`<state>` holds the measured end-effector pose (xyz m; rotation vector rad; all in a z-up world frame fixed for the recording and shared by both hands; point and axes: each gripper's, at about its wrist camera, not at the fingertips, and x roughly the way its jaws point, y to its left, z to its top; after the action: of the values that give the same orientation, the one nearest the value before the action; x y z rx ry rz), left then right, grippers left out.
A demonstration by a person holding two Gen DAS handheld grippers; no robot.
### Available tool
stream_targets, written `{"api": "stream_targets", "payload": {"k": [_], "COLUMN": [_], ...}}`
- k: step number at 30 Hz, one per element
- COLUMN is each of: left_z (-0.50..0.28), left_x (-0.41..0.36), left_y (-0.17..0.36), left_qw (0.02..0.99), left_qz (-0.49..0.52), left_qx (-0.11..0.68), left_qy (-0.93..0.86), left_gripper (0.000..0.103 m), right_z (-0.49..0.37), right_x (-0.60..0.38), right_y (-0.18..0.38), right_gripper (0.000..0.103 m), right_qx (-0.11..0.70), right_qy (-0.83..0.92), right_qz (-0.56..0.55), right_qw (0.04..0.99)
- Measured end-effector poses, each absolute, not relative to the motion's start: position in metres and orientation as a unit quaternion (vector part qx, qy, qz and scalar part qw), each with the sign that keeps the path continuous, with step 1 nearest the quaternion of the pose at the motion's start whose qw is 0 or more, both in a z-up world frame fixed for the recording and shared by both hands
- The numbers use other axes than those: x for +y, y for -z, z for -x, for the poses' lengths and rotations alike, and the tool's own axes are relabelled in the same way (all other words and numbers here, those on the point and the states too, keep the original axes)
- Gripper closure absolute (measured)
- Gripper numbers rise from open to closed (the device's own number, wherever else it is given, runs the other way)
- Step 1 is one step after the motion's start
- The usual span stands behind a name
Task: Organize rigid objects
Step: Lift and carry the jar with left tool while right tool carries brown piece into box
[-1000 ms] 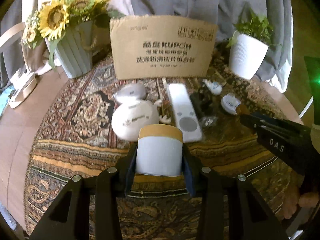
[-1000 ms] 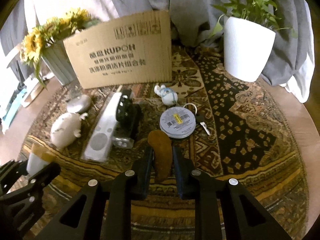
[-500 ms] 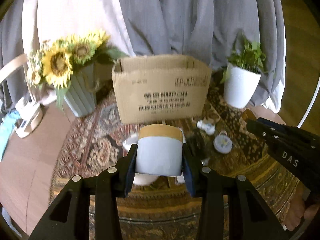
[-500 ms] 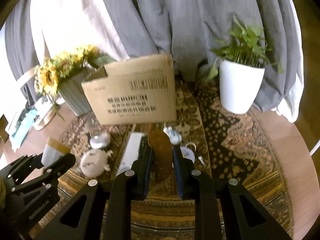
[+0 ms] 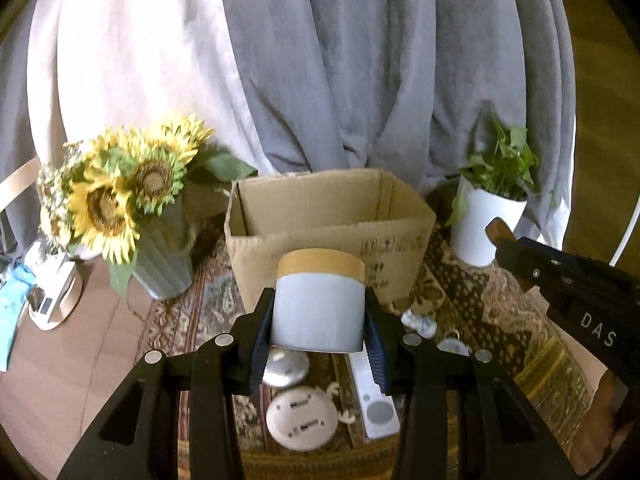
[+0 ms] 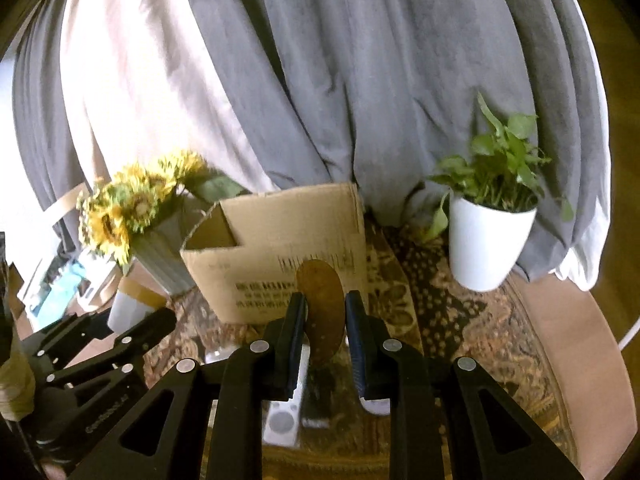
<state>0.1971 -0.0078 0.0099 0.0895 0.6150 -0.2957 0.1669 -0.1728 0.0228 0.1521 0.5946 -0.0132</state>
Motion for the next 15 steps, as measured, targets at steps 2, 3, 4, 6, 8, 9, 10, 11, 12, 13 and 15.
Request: {"api": "stream_targets", "payload": {"k": [2, 3, 4, 6, 8, 9, 10, 11, 12, 13, 15], "left_z": [-0.208, -0.212, -0.216, -0.227, -0.238, -0.243, -0.248, -0.254, -0.262, -0.268, -0.284], "left_x": [-0.009, -0.01, -0.01, -0.012, -0.013, -0.015, -0.015, -0.017, -0.018, -0.02, -0.021], "left_y": [-0.016, -0.019, -0.022, -0.028, -0.032, -0.034, -0.035, -0.037, -0.038, -0.039, -0.042], "left_qw": [0.942, 0.943, 0.944, 0.944, 0.945, 0.945, 0.944, 0.944, 0.944, 0.943, 0.941], "left_qz": [-0.047, -0.046, -0.046, -0.046, -0.046, -0.047, -0.047, -0.047, -0.049, -0.051, -0.053], "left_qx": [0.298, 0.296, 0.294, 0.292, 0.291, 0.292, 0.293, 0.294, 0.295, 0.297, 0.305], "left_qy": [0.144, 0.145, 0.146, 0.144, 0.143, 0.142, 0.142, 0.142, 0.142, 0.142, 0.137], "left_gripper": [0.062, 0.062, 0.062, 0.062, 0.062, 0.062, 0.062, 0.062, 0.062, 0.062, 0.062], "right_z": [-0.178, -0.181, -0.187, -0.198, -0.211, -0.217, -0.222, -0.226, -0.234, -0.24, -0.255], "right_x": [-0.174, -0.175, -0.175, -0.174, -0.174, -0.175, -0.174, -0.173, -0.173, -0.173, -0.173], "right_y": [-0.027, -0.028, -0.03, -0.032, -0.035, -0.036, -0.037, -0.038, -0.04, -0.041, -0.042], "right_gripper": [0.081, 0.081, 0.081, 0.081, 0.081, 0.081, 0.081, 0.081, 0.081, 0.081, 0.081], "right_qx": [0.295, 0.296, 0.295, 0.297, 0.3, 0.301, 0.302, 0.303, 0.306, 0.308, 0.318], "right_qy": [-0.001, -0.003, -0.009, -0.019, -0.03, -0.031, -0.032, -0.033, -0.031, -0.033, -0.034], "right_qz": [-0.083, -0.085, -0.087, -0.089, -0.093, -0.094, -0.094, -0.092, -0.09, -0.087, -0.083], "right_qw": [0.952, 0.952, 0.951, 0.951, 0.949, 0.948, 0.948, 0.948, 0.947, 0.947, 0.944]}}
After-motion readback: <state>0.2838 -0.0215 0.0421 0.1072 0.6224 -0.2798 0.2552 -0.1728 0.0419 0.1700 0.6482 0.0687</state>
